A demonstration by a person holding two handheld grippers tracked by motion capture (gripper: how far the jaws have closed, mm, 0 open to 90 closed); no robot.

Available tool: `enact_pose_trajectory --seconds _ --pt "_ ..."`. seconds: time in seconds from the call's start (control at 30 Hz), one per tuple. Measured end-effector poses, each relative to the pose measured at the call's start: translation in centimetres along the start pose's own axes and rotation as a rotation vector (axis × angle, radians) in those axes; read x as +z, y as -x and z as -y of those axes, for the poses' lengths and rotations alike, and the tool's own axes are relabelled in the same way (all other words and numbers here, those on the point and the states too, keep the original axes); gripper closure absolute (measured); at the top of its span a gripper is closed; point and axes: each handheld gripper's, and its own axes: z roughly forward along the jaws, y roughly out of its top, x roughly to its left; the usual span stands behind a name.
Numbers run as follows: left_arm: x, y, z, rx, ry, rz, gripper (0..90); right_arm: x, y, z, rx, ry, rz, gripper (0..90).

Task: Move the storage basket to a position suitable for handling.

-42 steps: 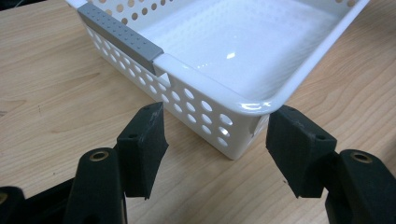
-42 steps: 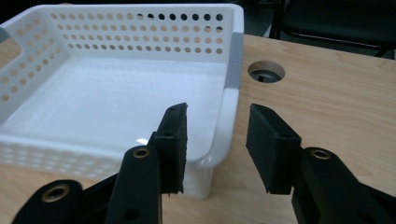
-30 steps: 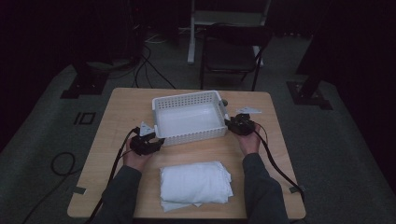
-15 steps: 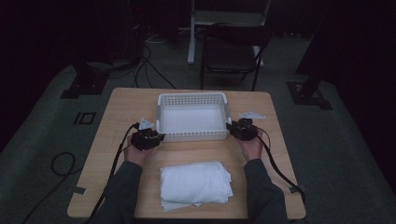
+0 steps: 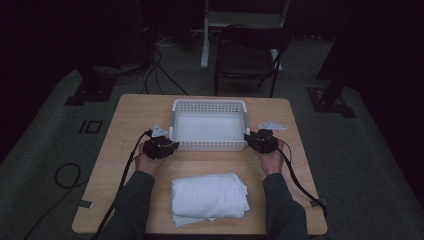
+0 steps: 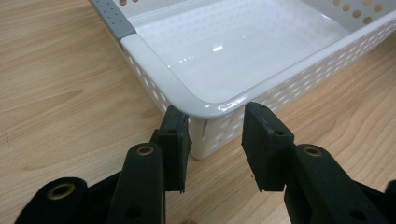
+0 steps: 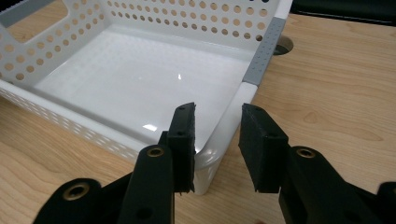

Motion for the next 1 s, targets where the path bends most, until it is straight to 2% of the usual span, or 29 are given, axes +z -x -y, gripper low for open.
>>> enact_pose_trajectory --seconds 0.47,0.53,0.57,0.6,0.83,0.9,1.0 --pt "-0.4 1.0 0.1 0.033 -0.019 -0.002 61.8 -1.0 -0.1 0.6 -0.01 0.004 0.005 66.4" --pt "-0.4 1.0 0.2 0.023 -0.02 0.009 57.7 -1.2 0.0 0.7 0.001 0.012 -0.015 64.2" --pt "-0.5 1.0 0.2 0.022 -0.021 0.001 54.3 -1.3 0.1 0.8 0.008 0.022 -0.034 61.3" --pt "-0.6 1.1 0.2 0.024 -0.018 -0.014 51.8 -1.5 0.1 0.9 0.013 0.032 -0.033 59.0" --pt "-2.7 0.3 1.5 -0.004 0.005 -0.03 45.4 -3.4 0.2 2.0 -0.01 0.07 0.015 48.6" --pt "-3.2 0.1 2.2 -0.018 0.007 -0.034 44.7 -4.1 0.2 2.6 -0.018 0.071 0.039 47.2" --pt "-3.8 -0.1 3.3 -0.042 0.008 -0.031 44.1 -4.8 0.3 3.7 -0.016 0.055 0.042 47.2"
